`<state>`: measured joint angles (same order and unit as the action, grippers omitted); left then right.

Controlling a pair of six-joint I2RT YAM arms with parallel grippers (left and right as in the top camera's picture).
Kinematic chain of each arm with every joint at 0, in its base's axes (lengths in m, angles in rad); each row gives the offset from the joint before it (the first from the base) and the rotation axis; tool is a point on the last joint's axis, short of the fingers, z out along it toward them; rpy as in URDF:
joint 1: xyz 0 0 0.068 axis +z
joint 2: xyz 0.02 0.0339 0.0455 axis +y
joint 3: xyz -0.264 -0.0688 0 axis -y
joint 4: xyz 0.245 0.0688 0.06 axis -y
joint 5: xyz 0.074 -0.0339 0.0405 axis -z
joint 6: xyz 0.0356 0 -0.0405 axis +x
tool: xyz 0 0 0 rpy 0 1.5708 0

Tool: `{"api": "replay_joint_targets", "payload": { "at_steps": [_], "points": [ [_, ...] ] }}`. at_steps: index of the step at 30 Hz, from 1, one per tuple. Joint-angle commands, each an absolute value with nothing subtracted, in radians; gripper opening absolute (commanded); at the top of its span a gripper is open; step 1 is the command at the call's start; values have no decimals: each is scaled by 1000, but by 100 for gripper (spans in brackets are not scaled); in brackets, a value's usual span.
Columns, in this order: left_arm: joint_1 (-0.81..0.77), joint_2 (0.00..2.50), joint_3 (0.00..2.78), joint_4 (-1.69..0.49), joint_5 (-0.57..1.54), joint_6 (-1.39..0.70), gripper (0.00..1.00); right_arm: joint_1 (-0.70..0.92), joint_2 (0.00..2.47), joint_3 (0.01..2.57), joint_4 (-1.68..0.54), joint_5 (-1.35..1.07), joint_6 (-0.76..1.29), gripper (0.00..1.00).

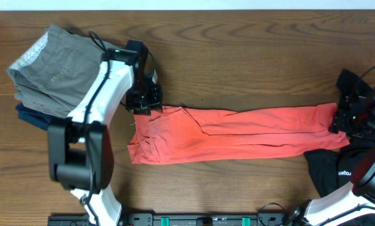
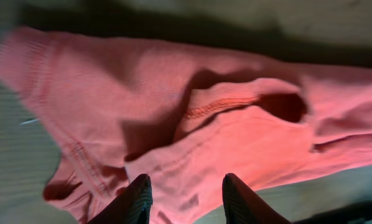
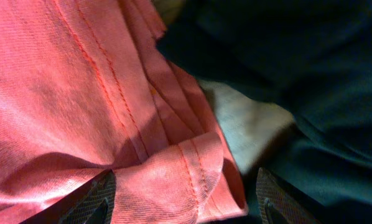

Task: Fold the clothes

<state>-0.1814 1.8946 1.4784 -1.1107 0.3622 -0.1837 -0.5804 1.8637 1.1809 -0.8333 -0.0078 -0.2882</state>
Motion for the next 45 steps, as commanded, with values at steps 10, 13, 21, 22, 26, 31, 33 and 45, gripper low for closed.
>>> {"api": "replay_joint_targets", "payload": {
  "at_steps": [10,13,21,22,26,31,33,45],
  "points": [
    [-179,1818,1474,-1120,353,-193,40,-588,1996,1182,-815,-113,-366,68],
    [-179,1818,1474,-1120,353,-192,40,-588,1991,1183,-818,-139,-383,41],
    [-155,1816,1474,-1120,346,-193,40,-588,1938,1231,-836,-139,-381,2],
    [-147,1815,1474,-1120,346,-193,40,-588,1928,1247,-841,-139,-372,1],
    [-116,1814,1474,-1124,347,-193,40,-577,1884,1335,-903,-139,-299,1],
    [-106,1814,1474,-1127,347,-193,40,-508,1839,1394,-1005,-135,-280,1],
    [-106,1814,1474,-1128,347,-193,40,-467,1820,1399,-1032,-122,-280,1],
    [-106,1814,1474,-1143,346,-192,40,-88,1767,1399,-1192,39,-120,1]
  ]
}}
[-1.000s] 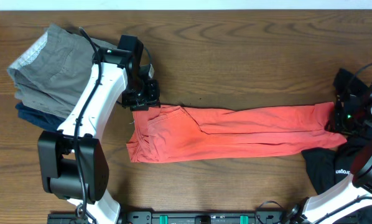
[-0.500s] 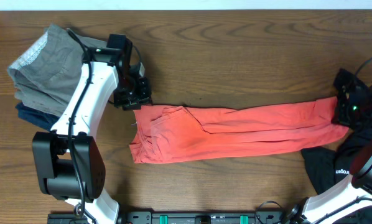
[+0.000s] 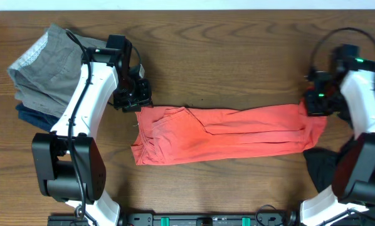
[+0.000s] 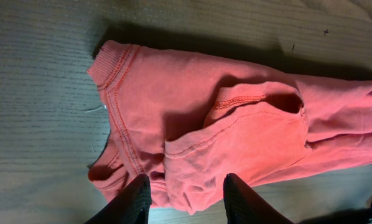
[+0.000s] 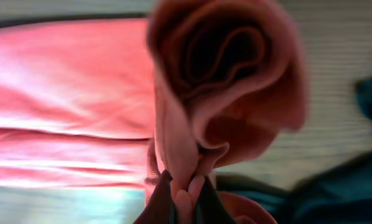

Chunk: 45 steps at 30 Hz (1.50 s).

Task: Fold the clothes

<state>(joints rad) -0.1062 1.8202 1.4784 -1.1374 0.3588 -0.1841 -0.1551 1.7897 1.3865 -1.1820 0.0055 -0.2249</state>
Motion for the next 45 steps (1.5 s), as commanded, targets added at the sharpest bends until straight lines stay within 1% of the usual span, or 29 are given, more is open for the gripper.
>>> {"api": "replay_joint_targets", "payload": {
  "at_steps": [1,9,16,24,31,34,36,37,38,40,42,43,45],
  "points": [
    [-106,1814,1474,-1143,346,-192,40,-58,1767,1399,-1201,24,-99,1],
    [-106,1814,1474,-1143,347,-192,40,182,1767,1398,-1227,19,47,1],
    [-106,1814,1474,-1143,346,-192,40,316,1768,1387,-1226,19,167,1],
    [-106,1814,1474,-1143,346,-192,40,379,1768,1354,-1234,14,247,1],
    [-106,1814,1474,-1143,346,-192,40,395,1768,1352,-1235,-33,247,1],
    [-106,1814,1474,-1143,346,-192,40,406,1768,1352,-1242,-39,247,3],
    [-105,1814,1474,-1143,346,-192,40,414,1768,1352,-1250,-38,247,7],
    [-106,1814,1474,-1143,346,-192,41,418,1768,1352,-1251,-39,247,13],
    [-106,1814,1474,-1143,346,-192,40,421,1768,1352,-1251,-39,247,19],
    [-106,1814,1474,-1143,346,-192,40,427,1768,1352,-1250,-38,247,37],
    [-105,1814,1474,-1144,346,-192,40,427,1768,1352,-1250,-38,246,47],
    [-106,1814,1474,-1147,346,-192,41,427,1768,1352,-1250,-37,246,50],
    [-106,1814,1474,-1150,346,-192,40,426,1768,1352,-1250,-25,245,50]
  ]
}}
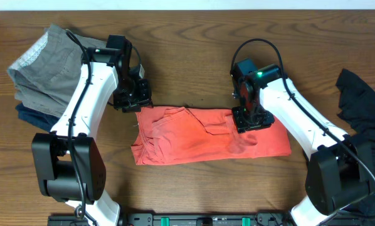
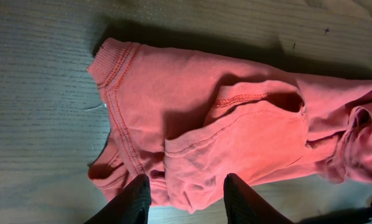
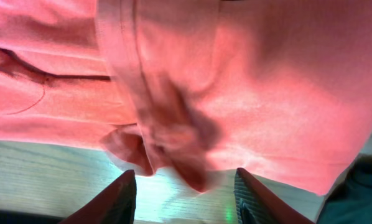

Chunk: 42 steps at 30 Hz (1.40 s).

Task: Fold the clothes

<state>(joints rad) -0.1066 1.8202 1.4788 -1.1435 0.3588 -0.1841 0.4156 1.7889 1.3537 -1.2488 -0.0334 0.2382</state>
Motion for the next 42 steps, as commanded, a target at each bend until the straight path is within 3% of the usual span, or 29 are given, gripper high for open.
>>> {"api": "replay_joint_targets", "payload": {
  "at_steps": [1,6,14,16,20,21,24,32,37,40,42],
  "points": [
    [-106,1814,1474,-1151,346,-192,40,425,1768,1352,-1250,-11,241,51],
    [-106,1814,1474,-1167,346,-192,41,420,1768,1352,-1253,57,239,57],
    [-106,1814,1474,-1193,345,-192,42,435,1768,1351,-1224,15,240,56],
    [-106,1814,1474,-1197,345,-192,42,446,1768,1350,-1198,-6,244,52],
    [-106,1814,1474,-1205,345,-192,43,459,1769,1322,-1142,-67,244,29],
    [-106,1814,1474,-1207,345,-192,43,459,1769,1311,-1132,-84,243,29],
    [-106,1814,1474,-1207,346,-192,42,459,1769,1267,-1073,-105,250,41],
    [-106,1814,1474,-1208,346,-192,42,474,1769,1165,-819,-105,258,47],
    [-106,1814,1474,-1208,346,-192,42,474,1769,1149,-762,-58,275,32],
    [-106,1814,1474,-1207,346,-192,42,474,1769,1147,-761,-7,295,5],
    [-106,1814,1474,-1207,346,-192,42,474,1769,1147,-757,35,320,1]
  ]
}}
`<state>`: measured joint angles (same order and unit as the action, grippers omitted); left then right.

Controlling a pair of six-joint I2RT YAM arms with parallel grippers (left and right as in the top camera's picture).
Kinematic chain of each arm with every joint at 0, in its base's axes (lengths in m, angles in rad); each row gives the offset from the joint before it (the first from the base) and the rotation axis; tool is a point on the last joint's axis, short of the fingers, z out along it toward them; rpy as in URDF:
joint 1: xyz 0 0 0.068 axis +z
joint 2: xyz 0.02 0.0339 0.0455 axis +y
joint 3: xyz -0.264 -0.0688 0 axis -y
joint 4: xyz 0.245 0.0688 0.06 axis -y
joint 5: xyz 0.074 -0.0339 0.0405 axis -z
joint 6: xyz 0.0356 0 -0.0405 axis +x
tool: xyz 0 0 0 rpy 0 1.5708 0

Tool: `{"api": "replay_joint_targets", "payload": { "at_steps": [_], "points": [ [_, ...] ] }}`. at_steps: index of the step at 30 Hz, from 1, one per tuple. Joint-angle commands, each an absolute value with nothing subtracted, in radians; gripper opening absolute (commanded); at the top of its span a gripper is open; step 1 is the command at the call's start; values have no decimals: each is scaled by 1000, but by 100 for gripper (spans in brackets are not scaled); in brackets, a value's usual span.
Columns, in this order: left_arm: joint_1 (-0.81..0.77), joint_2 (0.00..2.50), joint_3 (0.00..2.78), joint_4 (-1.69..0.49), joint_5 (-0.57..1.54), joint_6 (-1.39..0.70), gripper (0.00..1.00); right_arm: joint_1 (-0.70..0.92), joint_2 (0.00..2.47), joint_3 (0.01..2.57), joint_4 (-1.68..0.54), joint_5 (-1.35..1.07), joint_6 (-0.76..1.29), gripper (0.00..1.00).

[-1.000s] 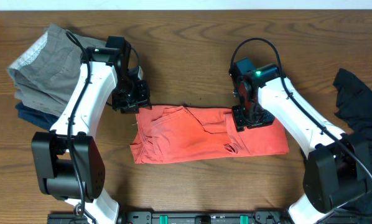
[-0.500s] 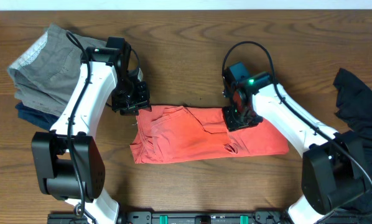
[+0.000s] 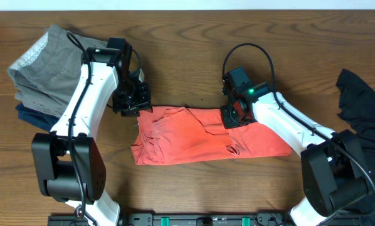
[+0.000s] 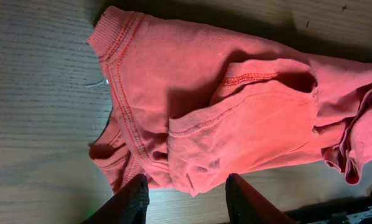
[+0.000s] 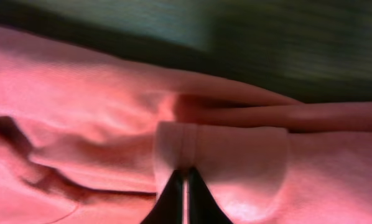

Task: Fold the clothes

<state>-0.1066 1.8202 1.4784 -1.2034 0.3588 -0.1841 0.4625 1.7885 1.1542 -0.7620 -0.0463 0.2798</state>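
Note:
The red garment (image 3: 206, 135) lies doubled over on itself in the middle of the table. Its ribbed band end (image 4: 114, 37) is at the left. My left gripper (image 3: 128, 104) hovers at the garment's upper left corner. In the left wrist view it (image 4: 189, 200) is open, with the crumpled cloth (image 4: 236, 124) beyond its fingers and nothing between them. My right gripper (image 3: 232, 117) sits on the garment's far edge near the middle. In the right wrist view it (image 5: 186, 177) is shut on a turned-over hem flap (image 5: 220, 158) of the red cloth.
A folded grey garment (image 3: 52, 63) rests on a dark blue one (image 3: 29, 117) at the back left. A black garment (image 3: 360, 94) lies heaped at the right edge, with another dark piece (image 3: 363, 154) below it. Bare wooden table (image 3: 194, 56) stretches behind the red garment.
My right gripper was open over the doubled-over cloth and is now shut on a hem flap slightly further left. The left gripper has barely shifted and is still open.
The red garment first lay stretched across the table, with an open gripper at each end. Then my right gripper was shut on the right end, lifted and drawn inward. Then that end lay over the middle with the gripper open, and now it grips a hem flap there.

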Motion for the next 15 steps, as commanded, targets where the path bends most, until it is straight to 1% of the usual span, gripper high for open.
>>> {"api": "replay_joint_targets", "payload": {
  "at_steps": [1,8,11,12,13,15],
  "points": [
    [-106,1814,1474,-1207,346,-192,42,474,1769,1147,-754,60,341,1],
    [-106,1814,1474,-1208,346,-192,42,474,1769,1147,-685,71,356,1],
    [-106,1814,1474,-1208,346,-192,43,476,1769,1150,-678,-1,350,1],
    [-106,1814,1474,-1208,346,-192,43,477,1769,1150,-690,-18,345,8],
    [-106,1814,1474,-1208,346,-192,43,481,1769,1150,-709,-23,339,23],
    [-106,1814,1474,-1206,346,-192,43,493,1769,1150,-751,11,339,35]
  ]
}}
